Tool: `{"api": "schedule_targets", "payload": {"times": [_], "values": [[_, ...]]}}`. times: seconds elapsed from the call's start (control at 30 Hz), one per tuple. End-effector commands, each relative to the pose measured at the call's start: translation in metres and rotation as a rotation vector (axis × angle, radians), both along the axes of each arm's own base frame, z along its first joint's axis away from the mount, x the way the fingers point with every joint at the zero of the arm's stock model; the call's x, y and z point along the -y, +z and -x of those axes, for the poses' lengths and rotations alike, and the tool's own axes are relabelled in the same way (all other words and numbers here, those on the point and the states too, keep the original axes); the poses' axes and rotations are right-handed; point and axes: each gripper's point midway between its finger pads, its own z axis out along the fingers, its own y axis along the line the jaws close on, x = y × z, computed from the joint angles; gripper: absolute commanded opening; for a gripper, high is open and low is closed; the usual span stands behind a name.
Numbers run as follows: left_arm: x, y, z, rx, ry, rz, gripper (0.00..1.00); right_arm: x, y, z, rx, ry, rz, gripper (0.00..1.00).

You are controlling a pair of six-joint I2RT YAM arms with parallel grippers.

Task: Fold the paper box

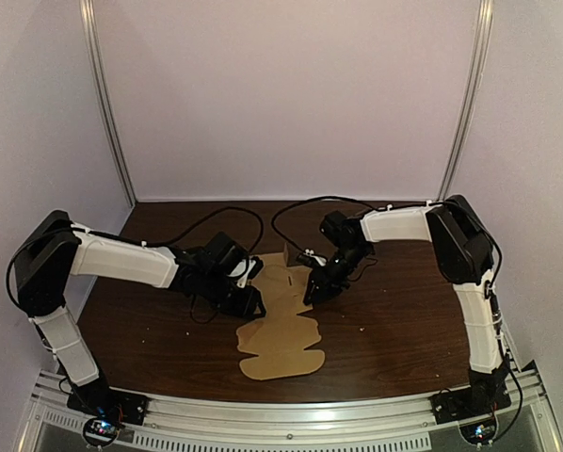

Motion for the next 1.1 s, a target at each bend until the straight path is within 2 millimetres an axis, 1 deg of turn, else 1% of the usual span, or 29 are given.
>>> {"api": "schedule_targets", "payload": {"times": [0.0, 0.2, 0.3, 0.4, 0.5, 0.57, 0.63, 0.7, 0.8, 0.87, 0.93, 1.07], "values": [[0.012, 0.015, 0.001, 0.038, -0.03, 0.06, 0.41, -0.003, -0.002, -0.008, -0.011, -0.019, -0.009, 0.16], [0.011, 0.021, 0.003, 0.047, -0.032, 0.062, 0.41, -0.006, 0.004, -0.019, -0.009, -0.034, -0.032, 0.06], [0.006, 0.029, 0.008, 0.037, -0.037, 0.044, 0.42, -0.001, 0.009, -0.024, 0.008, -0.03, -0.023, 0.01], [-0.007, 0.053, 0.016, 0.041, -0.047, 0.018, 0.43, 0.012, 0.014, -0.034, 0.03, -0.038, -0.005, 0.0], [-0.02, 0.085, 0.02, 0.094, -0.073, -0.004, 0.45, 0.025, 0.02, -0.039, 0.022, -0.017, 0.001, 0.0], [-0.028, 0.102, 0.016, 0.149, -0.08, -0.041, 0.46, 0.032, 0.027, -0.037, 0.016, 0.019, 0.006, 0.0], [-0.028, 0.116, 0.009, 0.195, -0.101, -0.06, 0.46, 0.035, 0.034, -0.034, 0.018, 0.053, 0.002, 0.0], [-0.026, 0.116, 0.001, 0.214, -0.118, -0.081, 0.45, 0.037, 0.04, -0.03, 0.017, 0.079, 0.002, 0.0], [-0.013, 0.104, -0.01, 0.206, -0.141, -0.092, 0.4, 0.044, 0.044, -0.025, 0.013, 0.118, 0.026, 0.0], [-0.001, 0.092, -0.017, 0.2, -0.154, -0.087, 0.35, 0.049, 0.045, -0.02, 0.017, 0.146, 0.051, 0.0], [0.01, 0.085, -0.027, 0.209, -0.152, -0.071, 0.29, 0.054, 0.046, -0.017, 0.021, 0.162, 0.065, 0.0], [0.031, 0.067, -0.038, 0.206, -0.15, -0.023, 0.17, 0.058, 0.044, -0.013, 0.035, 0.162, 0.08, 0.0]]}}
